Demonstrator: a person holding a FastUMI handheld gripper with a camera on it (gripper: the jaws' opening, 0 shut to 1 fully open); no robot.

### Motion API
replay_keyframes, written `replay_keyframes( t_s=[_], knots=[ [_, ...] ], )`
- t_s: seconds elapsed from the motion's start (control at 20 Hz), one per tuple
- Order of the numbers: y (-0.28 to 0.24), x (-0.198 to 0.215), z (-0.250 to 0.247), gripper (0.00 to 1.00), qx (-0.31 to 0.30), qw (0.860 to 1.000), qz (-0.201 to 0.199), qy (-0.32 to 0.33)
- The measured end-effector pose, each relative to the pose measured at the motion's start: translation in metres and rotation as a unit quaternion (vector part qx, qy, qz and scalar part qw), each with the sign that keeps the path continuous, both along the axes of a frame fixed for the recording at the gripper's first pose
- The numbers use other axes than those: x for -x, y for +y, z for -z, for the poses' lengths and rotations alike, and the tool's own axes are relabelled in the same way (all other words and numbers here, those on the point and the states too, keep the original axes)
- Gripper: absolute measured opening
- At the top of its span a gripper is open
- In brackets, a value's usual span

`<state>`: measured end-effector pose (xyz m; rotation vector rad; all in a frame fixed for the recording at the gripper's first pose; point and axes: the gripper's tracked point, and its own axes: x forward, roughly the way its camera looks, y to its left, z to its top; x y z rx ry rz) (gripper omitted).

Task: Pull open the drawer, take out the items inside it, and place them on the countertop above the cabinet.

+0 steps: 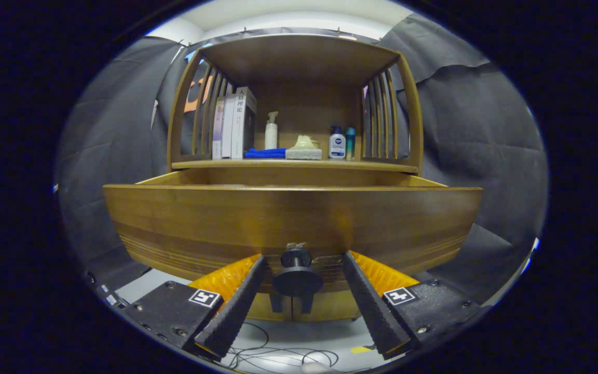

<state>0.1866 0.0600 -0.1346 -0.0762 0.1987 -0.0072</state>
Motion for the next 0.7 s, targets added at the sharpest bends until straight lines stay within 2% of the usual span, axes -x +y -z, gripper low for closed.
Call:
replay_keyframes(
  t_s=[0.7],
  knots=[
    [0.011,-0.081,-0.011,0.99,0.01,1.0,0.011,-0.003]
  ],
)
